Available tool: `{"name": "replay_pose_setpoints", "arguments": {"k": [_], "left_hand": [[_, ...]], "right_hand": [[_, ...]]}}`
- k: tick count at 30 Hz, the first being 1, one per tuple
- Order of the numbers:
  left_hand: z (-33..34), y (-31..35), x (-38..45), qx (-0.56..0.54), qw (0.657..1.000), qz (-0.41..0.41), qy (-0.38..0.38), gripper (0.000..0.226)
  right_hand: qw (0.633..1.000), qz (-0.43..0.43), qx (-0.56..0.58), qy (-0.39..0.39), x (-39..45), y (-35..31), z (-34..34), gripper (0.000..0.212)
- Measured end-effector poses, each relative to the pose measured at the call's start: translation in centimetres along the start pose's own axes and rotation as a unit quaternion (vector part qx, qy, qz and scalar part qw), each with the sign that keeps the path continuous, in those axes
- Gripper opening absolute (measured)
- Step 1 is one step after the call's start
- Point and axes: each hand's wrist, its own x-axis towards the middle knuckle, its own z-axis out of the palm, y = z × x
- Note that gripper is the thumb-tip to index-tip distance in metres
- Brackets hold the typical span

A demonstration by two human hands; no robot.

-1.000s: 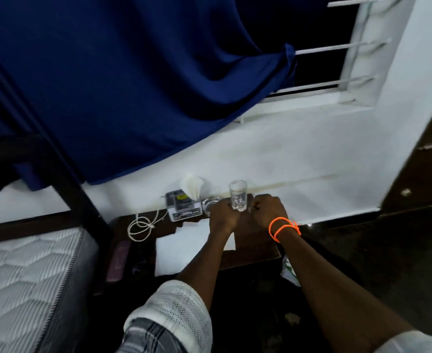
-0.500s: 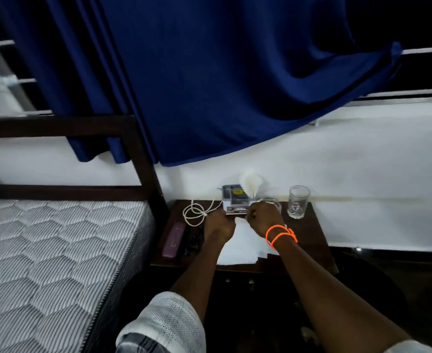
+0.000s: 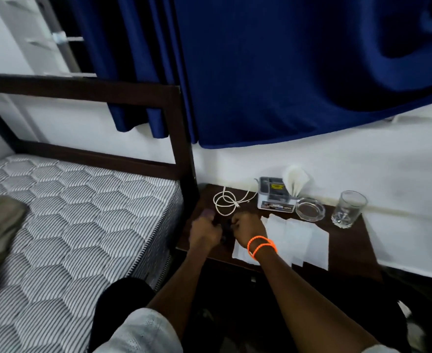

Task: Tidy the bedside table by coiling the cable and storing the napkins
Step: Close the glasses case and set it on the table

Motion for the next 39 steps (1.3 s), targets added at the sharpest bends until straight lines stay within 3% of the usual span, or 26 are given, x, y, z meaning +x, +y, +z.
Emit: {"name": "replay_pose_setpoints", "arguments": {"k": [10,21,26,31,36,39], "left_hand": [[-0.4,-4.9,4.2,0.048,0.999,-0.007,0.017,0.035],[1.5,-5.6,5.7,0.037,0.999,-0.010,0.030,0.046],[-0.3,-5.3,5.6,-0.043,0.998,-0.024,0.043,0.067],[-3.3,-4.7,5.1,-0.165,0.983,-0.019,0.073,0.070],[-5.9,-3.4,3.5,-0.329,0.938,-0.028,0.106,0.073],[-7.1,-2.5,2.8,-0.433,0.897,-0.039,0.079,0.073]], "right_hand": [[0.995,-0.067,-0.074,0.014,5.3,-2.5,6.4,0.032],[0.992,-0.084,-0.089,0.018,7.0,-1.2,8.6,0.032],[0.992,-0.120,-0.031,0.015,6.2,-0.7,7.0,0.047],[0.983,-0.173,0.005,0.056,5.2,-1.5,3.7,0.041],[0.969,-0.228,-0.007,0.091,4.1,-3.4,-0.4,0.037],[0.961,-0.260,-0.038,0.080,3.2,-4.8,-2.9,0.036]]}}
